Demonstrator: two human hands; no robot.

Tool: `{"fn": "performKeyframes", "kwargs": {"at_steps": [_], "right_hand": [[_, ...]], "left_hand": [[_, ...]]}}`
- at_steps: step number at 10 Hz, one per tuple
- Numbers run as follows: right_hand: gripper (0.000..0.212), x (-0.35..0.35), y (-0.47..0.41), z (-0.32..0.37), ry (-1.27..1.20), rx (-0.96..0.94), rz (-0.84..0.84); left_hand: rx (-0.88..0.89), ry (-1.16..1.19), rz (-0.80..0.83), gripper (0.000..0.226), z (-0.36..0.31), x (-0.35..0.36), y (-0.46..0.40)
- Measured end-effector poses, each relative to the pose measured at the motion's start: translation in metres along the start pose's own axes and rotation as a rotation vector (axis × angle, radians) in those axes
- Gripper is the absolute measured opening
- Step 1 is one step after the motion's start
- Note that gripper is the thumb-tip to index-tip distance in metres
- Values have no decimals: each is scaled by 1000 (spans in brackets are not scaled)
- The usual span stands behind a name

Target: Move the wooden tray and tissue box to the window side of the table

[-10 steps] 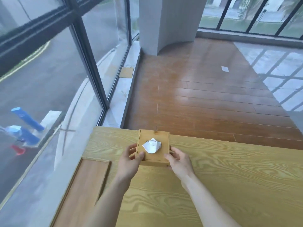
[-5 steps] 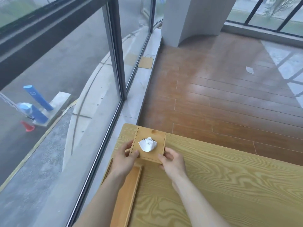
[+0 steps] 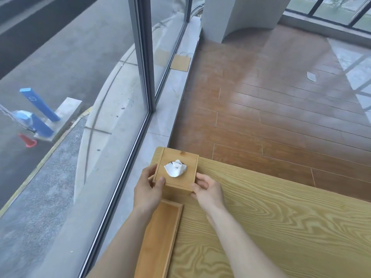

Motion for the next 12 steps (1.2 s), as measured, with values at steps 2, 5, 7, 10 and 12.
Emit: {"fn": "performKeyframes", "kwargs": {"at_steps": [2,5,7,10,12], "right_hand": [[25,11,-12,13,-15,17,-49],[32,29,-24,30,-14,11,-51],[31,32,-26,32,-16,12,-45],[40,17,-14,49,121,-33,-78],[75,-5,0,59,392,-127,-51]], "left_hand": [[16,-42,-34,38,-7,-9,-17],[47,-104,-64,39,-21,-18,-39],[51,-85,-75,39,-20,-19,-43],[89,-287,-119,46,-27,-13,-40],[167,-490,-209,63,-41,-14,-24]]}}
Point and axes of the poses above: each hand's wrist, its own y-axis away from the middle knuckle, its own x-axis out of the palm, z = x × y, the point moved 8 cm from there along -y, towards the middle knuckle, and after that the axes turned 3 degrees about z, right-handed, at the moved point
